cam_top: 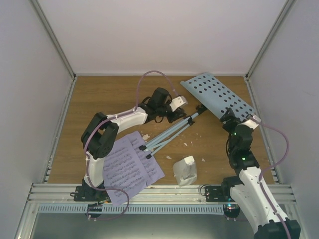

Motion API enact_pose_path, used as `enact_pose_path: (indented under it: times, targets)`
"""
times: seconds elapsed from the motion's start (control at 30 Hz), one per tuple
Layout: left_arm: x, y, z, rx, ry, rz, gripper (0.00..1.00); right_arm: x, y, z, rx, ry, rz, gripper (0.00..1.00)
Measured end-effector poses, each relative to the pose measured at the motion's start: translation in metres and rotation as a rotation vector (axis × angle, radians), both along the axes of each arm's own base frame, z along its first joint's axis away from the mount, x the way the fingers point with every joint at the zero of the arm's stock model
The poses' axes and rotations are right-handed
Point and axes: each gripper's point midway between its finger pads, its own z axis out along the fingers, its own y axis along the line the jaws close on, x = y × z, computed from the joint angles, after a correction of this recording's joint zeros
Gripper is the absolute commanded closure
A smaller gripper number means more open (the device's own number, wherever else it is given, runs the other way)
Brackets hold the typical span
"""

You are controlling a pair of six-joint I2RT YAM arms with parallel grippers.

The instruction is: Pack up the instrument practice props

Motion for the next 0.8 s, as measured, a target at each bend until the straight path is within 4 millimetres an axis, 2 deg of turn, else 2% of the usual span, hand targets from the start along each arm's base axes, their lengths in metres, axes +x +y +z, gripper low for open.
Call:
enact_pose_path:
  times: [0.13,0.17,0.27,0.43,0.5,0.6,0.7,0.8]
  targets:
    - [-0.005,0.009,-0.002,-0.009,0.029,0.018,0.27,0.004,0.0,0.016,-0.084,0.005,0.012,0.0]
    - [-0.007,0.013,-0.001,-0.015,0.035,0.024,0.22,0.006,0.001,0.022,-0.108,0.005,0.017,0.01]
    - [-0.016,0.034,0.016,-0.054,0.053,0.065,0.15,0.014,0.003,0.043,-0.182,-0.002,0.04,0.0]
    - [-0.009,0.087,0.076,-0.18,-0.016,0.188,0.12,0.029,0.007,0.064,-0.314,0.023,0.07,0.0]
    - [-0.001,0.12,0.101,-0.235,-0.054,0.277,0.12,0.037,0.006,0.066,-0.359,0.046,0.079,0.0]
    - [0.016,0.182,0.12,-0.292,-0.093,0.467,0.05,0.045,0.001,0.062,-0.39,0.073,0.08,0.0]
    - [0.023,0.254,0.115,-0.319,-0.115,0.708,0.01,0.048,-0.004,0.059,-0.404,0.052,0.083,0.01]
    - [0.01,0.329,0.096,-0.321,-0.136,0.989,0.01,0.045,-0.006,0.049,-0.43,-0.001,0.089,0.0]
